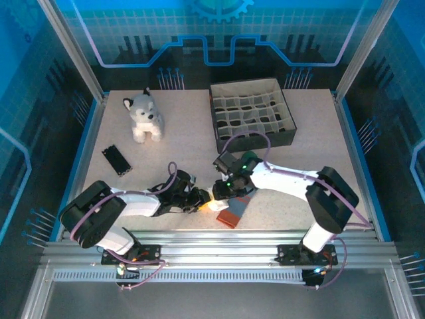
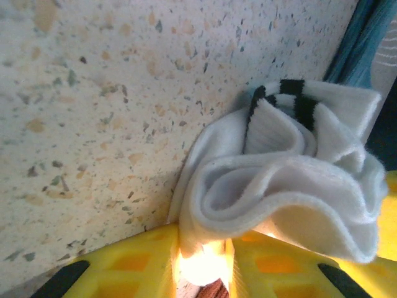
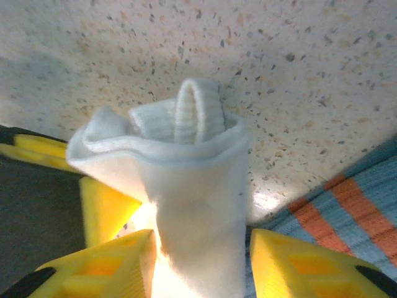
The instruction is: Roll the socks
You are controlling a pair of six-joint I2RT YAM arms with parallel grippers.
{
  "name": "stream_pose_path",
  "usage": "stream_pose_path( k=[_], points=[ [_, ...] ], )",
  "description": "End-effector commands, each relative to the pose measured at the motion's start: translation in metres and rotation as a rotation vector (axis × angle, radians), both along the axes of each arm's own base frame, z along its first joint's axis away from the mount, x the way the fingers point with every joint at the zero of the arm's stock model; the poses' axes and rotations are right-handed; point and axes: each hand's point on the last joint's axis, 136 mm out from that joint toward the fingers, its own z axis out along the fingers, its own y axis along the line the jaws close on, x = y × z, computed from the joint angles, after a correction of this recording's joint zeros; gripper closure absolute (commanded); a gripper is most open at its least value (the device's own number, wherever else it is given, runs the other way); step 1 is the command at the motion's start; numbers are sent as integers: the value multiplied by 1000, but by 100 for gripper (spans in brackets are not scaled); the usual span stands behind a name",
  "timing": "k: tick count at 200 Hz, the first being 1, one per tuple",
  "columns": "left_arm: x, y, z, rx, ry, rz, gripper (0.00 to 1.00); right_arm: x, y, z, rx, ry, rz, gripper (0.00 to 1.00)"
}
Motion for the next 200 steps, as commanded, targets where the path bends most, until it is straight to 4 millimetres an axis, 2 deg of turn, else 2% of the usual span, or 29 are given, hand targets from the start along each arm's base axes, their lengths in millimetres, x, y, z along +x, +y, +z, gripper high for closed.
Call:
stream_pose_path(
  k=[1, 21, 68, 120, 154, 179, 200],
  points=[
    [-11, 19, -22, 146, 35, -24, 76, 3, 5, 18, 120, 19, -16, 53],
    [-10, 20, -20, 168, 21, -42, 76, 5, 2, 13, 129, 50, -11, 51],
    [-4, 13, -15, 148, -25, -74, 77, 1, 14, -13, 121, 131, 14, 52],
    [0, 11, -10, 116, -47, -65, 74, -20, 11, -35, 36, 174, 49, 54],
    [4, 10, -4, 13, -60, -22, 65, -32, 10, -51, 2, 223, 65, 67],
    [4, 9, -1, -34, -72, -32, 57, -32, 12, -55, 6, 223, 70, 75],
    [2, 5, -3, -58, -49, -65, 55, -31, 16, -56, 23, 221, 83, 84]
  ],
)
